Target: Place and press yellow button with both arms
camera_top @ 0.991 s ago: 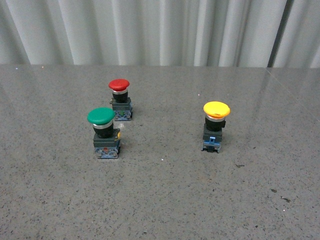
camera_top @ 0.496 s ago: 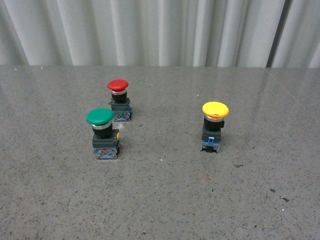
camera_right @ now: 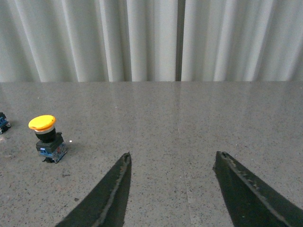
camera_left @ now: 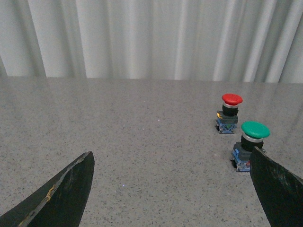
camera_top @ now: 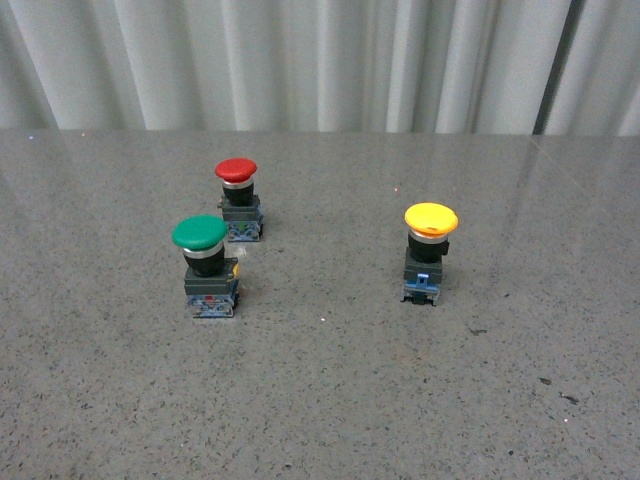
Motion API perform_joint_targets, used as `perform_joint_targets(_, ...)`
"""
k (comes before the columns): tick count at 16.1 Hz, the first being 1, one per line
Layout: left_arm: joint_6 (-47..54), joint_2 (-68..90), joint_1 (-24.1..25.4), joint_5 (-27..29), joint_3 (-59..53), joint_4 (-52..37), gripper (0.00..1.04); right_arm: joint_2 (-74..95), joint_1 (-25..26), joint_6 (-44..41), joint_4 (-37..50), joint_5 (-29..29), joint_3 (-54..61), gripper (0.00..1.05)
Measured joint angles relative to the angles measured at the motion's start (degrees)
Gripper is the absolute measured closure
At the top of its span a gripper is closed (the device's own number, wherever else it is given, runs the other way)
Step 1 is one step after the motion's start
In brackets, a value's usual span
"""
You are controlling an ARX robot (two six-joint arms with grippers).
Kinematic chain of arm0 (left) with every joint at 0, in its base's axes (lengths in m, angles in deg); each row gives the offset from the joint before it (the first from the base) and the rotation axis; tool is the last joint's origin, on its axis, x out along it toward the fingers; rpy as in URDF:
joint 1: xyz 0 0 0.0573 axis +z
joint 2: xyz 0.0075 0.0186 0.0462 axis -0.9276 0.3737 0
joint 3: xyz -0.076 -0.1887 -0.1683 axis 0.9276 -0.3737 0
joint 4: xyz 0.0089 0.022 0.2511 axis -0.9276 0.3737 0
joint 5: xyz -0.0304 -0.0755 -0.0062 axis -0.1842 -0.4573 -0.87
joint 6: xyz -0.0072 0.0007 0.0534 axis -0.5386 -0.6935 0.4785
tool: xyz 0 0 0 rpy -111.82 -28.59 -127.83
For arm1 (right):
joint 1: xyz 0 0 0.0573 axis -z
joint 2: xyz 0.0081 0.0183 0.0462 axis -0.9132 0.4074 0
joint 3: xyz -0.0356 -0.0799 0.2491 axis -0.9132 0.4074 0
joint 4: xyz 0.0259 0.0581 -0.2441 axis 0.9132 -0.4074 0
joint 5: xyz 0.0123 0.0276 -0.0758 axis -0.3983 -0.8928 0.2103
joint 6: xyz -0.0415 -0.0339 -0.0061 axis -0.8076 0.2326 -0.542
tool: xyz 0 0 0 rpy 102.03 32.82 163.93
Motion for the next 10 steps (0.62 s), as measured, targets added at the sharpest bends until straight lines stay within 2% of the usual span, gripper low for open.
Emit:
perform_joint_targets(2,0.0,0.0,0.0,0.0,0.0,0.0,0.07,0.0,0.0,0.0,0.0,0.0,0.0,0.29)
perform_joint_targets(5,0.0,0.0,0.0,0.0,0.0,0.0,0.07,0.0,0.0,0.0,0.0,0.0,0.0,0.06)
perform_joint_targets(10,0.0,0.0,0.0,0.0,0.0,0.0,0.07,0.0,0.0,0.0,0.0,0.0,0.0,0.06)
